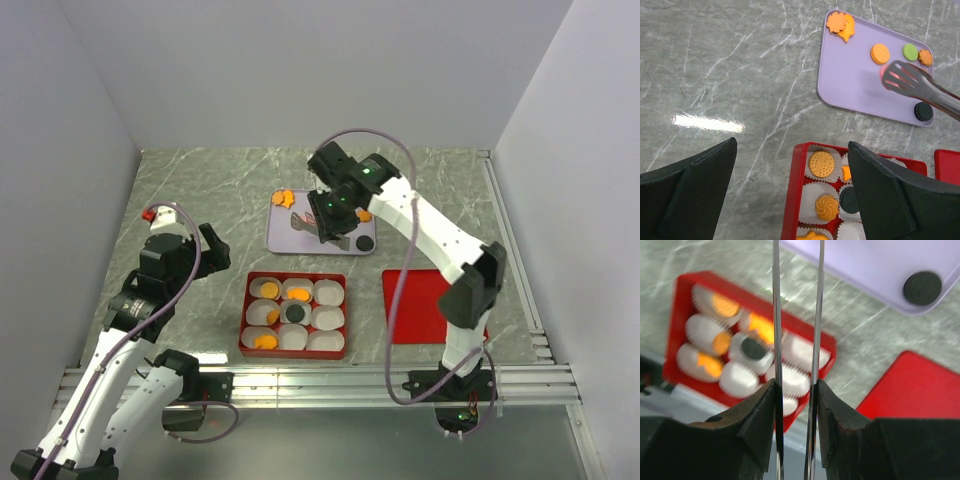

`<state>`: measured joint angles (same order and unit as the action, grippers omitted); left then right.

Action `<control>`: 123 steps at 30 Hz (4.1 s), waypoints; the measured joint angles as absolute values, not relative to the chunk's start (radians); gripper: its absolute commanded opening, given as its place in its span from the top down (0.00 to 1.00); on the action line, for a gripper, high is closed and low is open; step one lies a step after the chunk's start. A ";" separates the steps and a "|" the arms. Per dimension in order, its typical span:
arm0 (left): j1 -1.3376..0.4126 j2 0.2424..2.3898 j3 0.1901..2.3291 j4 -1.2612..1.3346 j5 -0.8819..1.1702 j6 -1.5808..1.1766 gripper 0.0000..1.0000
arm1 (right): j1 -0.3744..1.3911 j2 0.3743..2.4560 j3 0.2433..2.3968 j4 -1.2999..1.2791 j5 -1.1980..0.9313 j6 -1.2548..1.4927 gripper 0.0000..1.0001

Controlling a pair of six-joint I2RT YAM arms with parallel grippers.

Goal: Pack the cookies

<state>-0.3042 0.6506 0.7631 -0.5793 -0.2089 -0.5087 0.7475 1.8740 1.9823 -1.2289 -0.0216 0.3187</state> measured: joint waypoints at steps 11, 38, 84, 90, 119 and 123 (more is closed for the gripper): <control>-0.304 0.652 0.763 -0.579 -0.208 -0.509 0.01 | 0.810 1.560 1.724 -1.238 -0.179 0.347 0.66; -0.309 0.630 0.763 -0.580 -0.208 -0.512 0.01 | 1.103 1.363 1.364 -1.184 -0.254 0.464 0.65; -0.389 0.580 0.763 -0.585 -0.254 -0.531 0.01 | 1.111 1.441 1.556 -1.178 -0.181 0.482 0.49; -0.417 0.577 0.763 -0.588 -0.273 -0.543 0.01 | 1.038 1.525 1.692 -1.193 -0.165 0.442 0.51; -0.448 0.618 0.763 -0.588 -0.268 -0.539 0.01 | 0.678 2.013 1.919 -1.200 0.039 0.342 0.51; -0.448 0.618 0.763 -0.588 -0.268 -0.539 0.01 | 0.665 2.072 2.008 -1.215 0.044 0.339 0.51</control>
